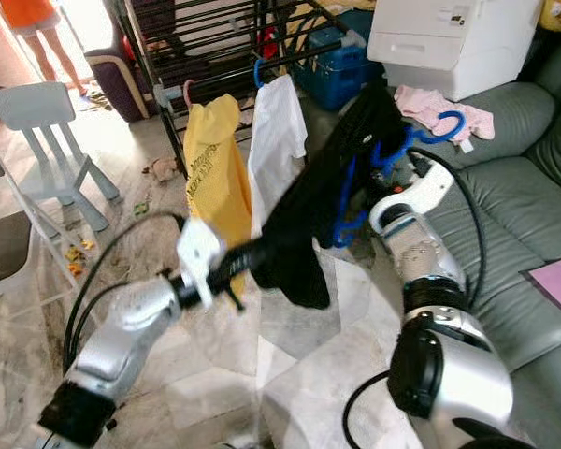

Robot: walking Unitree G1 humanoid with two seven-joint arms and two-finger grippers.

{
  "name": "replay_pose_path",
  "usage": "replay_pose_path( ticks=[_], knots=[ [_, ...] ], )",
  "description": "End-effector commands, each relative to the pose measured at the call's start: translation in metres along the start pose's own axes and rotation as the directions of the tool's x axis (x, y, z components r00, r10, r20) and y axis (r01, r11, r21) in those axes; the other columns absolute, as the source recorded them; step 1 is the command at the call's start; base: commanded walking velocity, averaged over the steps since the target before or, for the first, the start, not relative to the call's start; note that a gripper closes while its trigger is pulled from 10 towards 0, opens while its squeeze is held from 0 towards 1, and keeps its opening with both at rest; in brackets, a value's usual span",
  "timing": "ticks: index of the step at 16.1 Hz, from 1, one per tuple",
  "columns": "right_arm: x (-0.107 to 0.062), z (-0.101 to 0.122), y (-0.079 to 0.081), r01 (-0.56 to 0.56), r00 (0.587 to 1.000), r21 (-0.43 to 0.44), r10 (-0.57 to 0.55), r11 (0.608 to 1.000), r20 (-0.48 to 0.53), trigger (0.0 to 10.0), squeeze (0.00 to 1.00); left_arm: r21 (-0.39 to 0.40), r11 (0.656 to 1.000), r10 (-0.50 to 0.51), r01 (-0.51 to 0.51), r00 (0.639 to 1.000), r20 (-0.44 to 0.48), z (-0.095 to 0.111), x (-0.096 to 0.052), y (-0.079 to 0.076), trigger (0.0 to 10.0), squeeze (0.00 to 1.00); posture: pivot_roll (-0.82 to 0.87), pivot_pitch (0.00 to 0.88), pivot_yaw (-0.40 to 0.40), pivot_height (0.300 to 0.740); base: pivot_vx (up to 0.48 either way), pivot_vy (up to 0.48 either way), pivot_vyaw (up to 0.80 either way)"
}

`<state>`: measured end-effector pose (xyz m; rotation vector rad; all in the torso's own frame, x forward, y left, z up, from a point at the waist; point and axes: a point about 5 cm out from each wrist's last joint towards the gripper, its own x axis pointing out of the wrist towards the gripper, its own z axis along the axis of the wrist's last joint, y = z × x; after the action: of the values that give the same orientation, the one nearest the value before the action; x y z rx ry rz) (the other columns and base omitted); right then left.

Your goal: Hang hanger

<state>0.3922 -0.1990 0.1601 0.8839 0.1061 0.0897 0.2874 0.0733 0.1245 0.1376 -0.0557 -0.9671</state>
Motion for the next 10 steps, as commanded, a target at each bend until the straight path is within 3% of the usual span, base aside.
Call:
replay_pose_path(
  ticks=[1, 3, 4, 5, 6, 7, 8, 9, 10],
  knots=[
    [0.006, 0.023, 0.031, -0.135, 0.987, 0.008, 0.134, 0.991, 0.091, 10.0, 0.0, 0.039, 0.998, -0.042, 0.044, 0.998, -0.043, -0.005, -0.005, -0.004, 10.0, 0.0, -0.13, 0.0, 0.1, 0.74, 0.0, 0.0, 0.0],
    [0.006, 0.02, 0.045, -0.215, 0.972, -0.113, 0.224, 0.97, 0.072, 10.0, 0.0, 0.072, 0.994, -0.077, 0.085, 0.992, -0.101, -0.012, -0.009, -0.01, 10.0, 0.0, -0.13, 0.0, 0.096, 0.74, 0.0, 0.0, 0.0],
    [0.004, 0.02, 0.057, -0.235, 0.959, -0.34, 0.275, 0.91, 0.073, 10.0, 0.0, 0.059, 0.994, -0.088, 0.094, 0.991, -0.099, -0.013, -0.008, -0.014, 10.0, 0.0, -0.13, 0.0, 0.095, 0.74, 0.0, 0.0, 0.0],
    [0.004, 0.023, 0.057, -0.209, 0.959, -0.404, 0.267, 0.891, 0.093, 10.0, 0.0, 0.058, 0.993, -0.093, 0.099, 0.99, -0.102, -0.014, -0.008, -0.015, 10.0, 0.0, -0.13, 0.0, 0.094, 0.74, 0.0, 0.0, 0.0],
    [0.003, 0.027, 0.061, -0.172, 0.953, -0.529, 0.276, 0.831, 0.123, 10.0, 0.0, 0.057, 0.992, -0.102, 0.108, 0.989, -0.107, -0.015, -0.008, -0.018, 10.0, 0.0, -0.13, 0.0, 0.093, 0.74, 0.0, 0.0, 0.0],
    [0.0, 0.027, 0.066, -0.164, 0.942, -0.632, 0.311, 0.758, 0.128, 10.0, 0.0, 0.058, 0.992, -0.103, 0.11, 0.988, -0.114, -0.017, -0.007, -0.02, 10.0, 0.42, -0.13, 0.0, 0.09, 0.74, 0.0, 0.0, 0.0],
    [0.0, 0.026, 0.067, -0.168, 0.939, -0.645, 0.32, 0.746, 0.125, 10.0, 0.0, 0.059, 0.993, -0.099, 0.107, 0.988, -0.116, -0.019, -0.007, -0.02, 10.0, 0.76, -0.13, 0.0, 0.087, 0.74, 0.0, 0.0, 0.0],
    [-0.004, 0.019, 0.07, -0.18, 0.927, -0.719, 0.359, 0.672, 0.104, 10.0, 0.0, 0.049, 0.996, -0.068, 0.075, 0.99, -0.121, -0.025, -0.006, -0.02, 10.0, 1.0, -0.13, 0.0, 0.085, 0.74, 0.0, 0.0, 0.0],
    [-0.007, 0.014, 0.07, -0.178, 0.923, -0.76, 0.373, 0.625, 0.091, 10.0, 0.0, 0.04, 0.998, -0.052, 0.057, 0.991, -0.122, -0.028, -0.005, -0.02, 10.0, 1.0, -0.13, 0.0, 0.085, 0.74, 0.0, 0.0, 0.0]
  ],
)
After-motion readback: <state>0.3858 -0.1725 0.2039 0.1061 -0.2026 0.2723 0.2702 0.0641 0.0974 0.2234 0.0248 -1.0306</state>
